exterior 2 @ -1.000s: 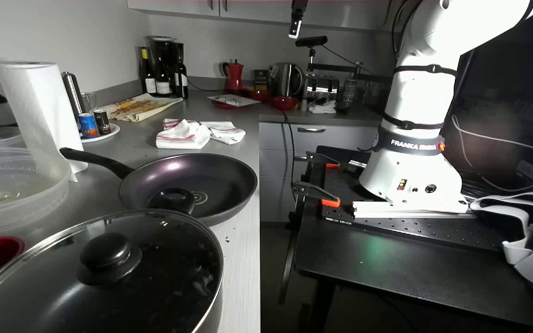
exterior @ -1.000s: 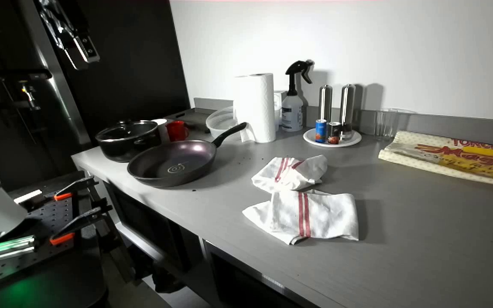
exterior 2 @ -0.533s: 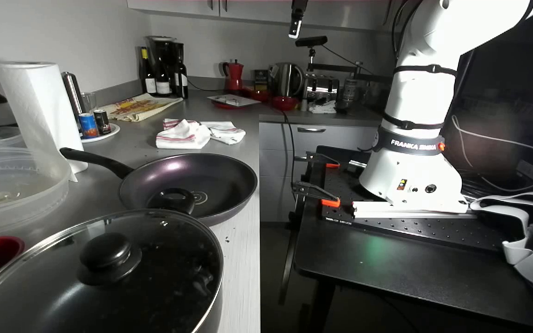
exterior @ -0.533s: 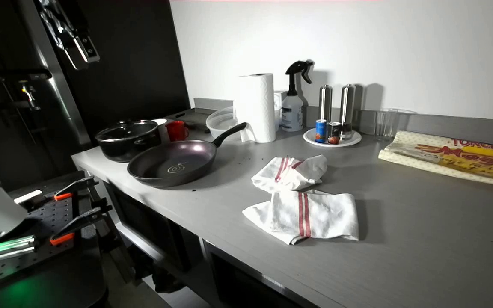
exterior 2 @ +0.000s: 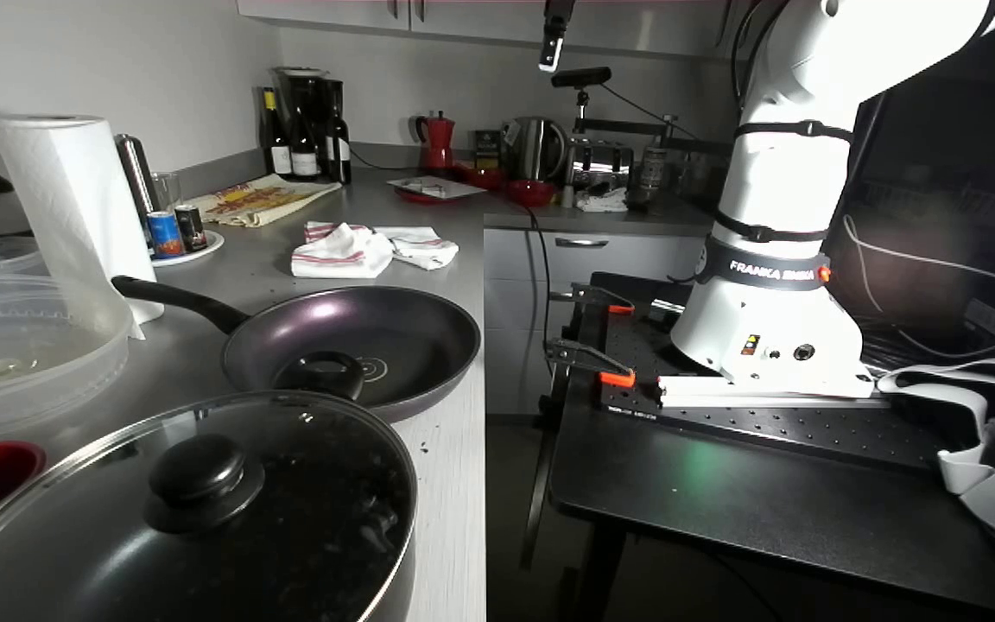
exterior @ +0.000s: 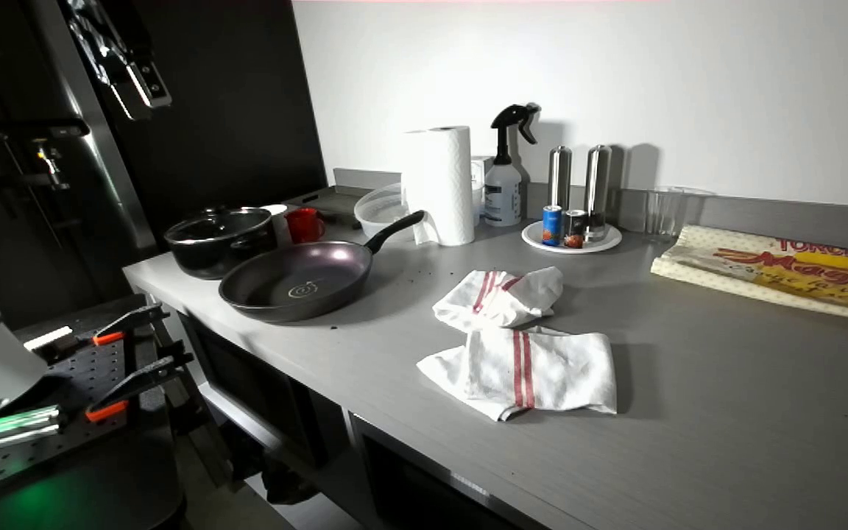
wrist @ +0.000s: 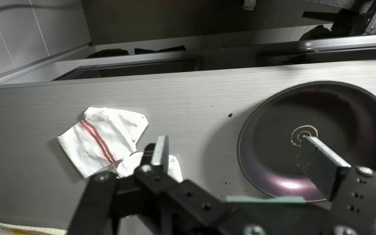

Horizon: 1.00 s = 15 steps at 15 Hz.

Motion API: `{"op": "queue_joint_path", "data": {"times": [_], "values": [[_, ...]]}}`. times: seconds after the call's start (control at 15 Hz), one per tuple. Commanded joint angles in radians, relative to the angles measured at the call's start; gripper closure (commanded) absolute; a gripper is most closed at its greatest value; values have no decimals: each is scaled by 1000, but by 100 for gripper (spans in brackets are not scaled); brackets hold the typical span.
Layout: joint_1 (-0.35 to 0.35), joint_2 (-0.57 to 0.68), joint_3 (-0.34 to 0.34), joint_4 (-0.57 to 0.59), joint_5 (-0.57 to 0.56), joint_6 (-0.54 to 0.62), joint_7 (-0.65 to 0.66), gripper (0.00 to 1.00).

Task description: Remove the lid from the black pot and place it on the right side of the countertop.

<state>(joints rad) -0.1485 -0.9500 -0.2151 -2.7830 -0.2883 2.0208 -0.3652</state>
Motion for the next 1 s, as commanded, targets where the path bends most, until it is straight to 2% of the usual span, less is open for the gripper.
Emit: {"op": "queue_joint_path", "data": {"times": [0.0, 0.6, 0.93], "values": [[8, -1, -5, 3, -5, -5, 5, 0], [10, 12, -3, 8, -8, 7, 7, 0], [67, 107, 3, 56, 5, 51, -9, 0]]}}
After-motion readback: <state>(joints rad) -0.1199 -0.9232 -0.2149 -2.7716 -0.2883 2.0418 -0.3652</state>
